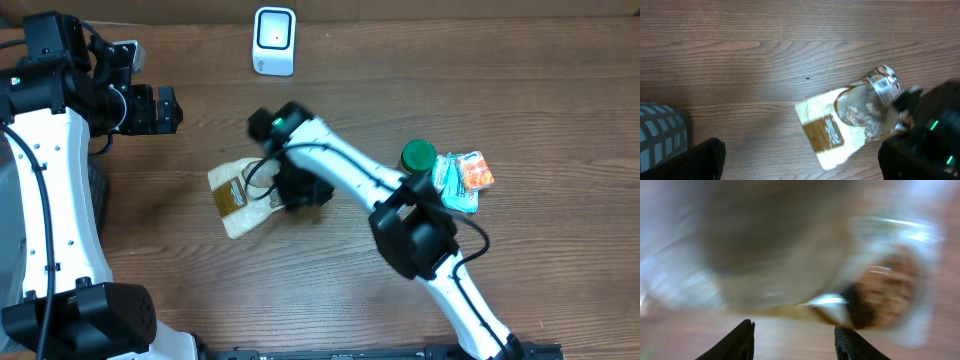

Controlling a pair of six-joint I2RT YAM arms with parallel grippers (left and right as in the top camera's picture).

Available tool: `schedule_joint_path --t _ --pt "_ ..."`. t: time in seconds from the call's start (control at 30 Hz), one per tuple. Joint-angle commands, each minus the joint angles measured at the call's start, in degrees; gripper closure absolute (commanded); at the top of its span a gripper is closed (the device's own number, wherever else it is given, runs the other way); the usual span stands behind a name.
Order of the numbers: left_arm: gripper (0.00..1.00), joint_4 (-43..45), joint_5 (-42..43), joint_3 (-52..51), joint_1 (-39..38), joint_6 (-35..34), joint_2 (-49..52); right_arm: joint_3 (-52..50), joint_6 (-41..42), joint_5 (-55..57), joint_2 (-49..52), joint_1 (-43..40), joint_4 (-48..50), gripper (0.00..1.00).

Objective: Scan the item barcode
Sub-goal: 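Lift the pouch and raise it toward the scanner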

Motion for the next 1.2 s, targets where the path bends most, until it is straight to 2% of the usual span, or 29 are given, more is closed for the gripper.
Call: schedule_joint_path --t 0.0,0.17,0.3,0.53,0.6,0.77,0.9,1.17 --pt "0.00 0.1 0.4 0.9 -0.4 1.3 -0.7 0.0 -3.1 7.5 0.1 -4.9 1.3 0.51" --pt "0.00 0.1 0.4 0.9 -0.4 1.2 -0.7 0.1 -5.6 6.2 -0.3 -12.2 8.6 0.51" --pt "0.00 0.1 0.4 0.9 -0.4 1.3 -0.7 0.1 -8.5 -10.3 -1.5 -17.3 16.9 0.51" --pt "0.00 0.1 0.4 0.9 -0.4 1.2 -0.7 0.2 -8.4 -31.6 -4.2 -20.0 14.3 0.49" --pt "0.00 0.1 0.4 0.9 -0.4 1.3 -0.7 -0.1 -8.4 -34.6 -4.2 -19.9 12.6 0.45" --pt "0.00 0.1 0.4 0.9 -0.4 1.3 -0.7 -3.2 -7.3 -35.5 -4.2 -17.2 12.7 0.40" --pt "0.00 0.1 0.4 0.9 -0.4 1.2 -0.7 -9.5 -3.0 -35.1 -4.2 -14.0 17.7 0.39" --pt "0.00 0.1 0.4 0.9 -0.4 1.2 -0.7 -19.3 2.7 -34.1 -4.2 -8.5 31.8 0.48"
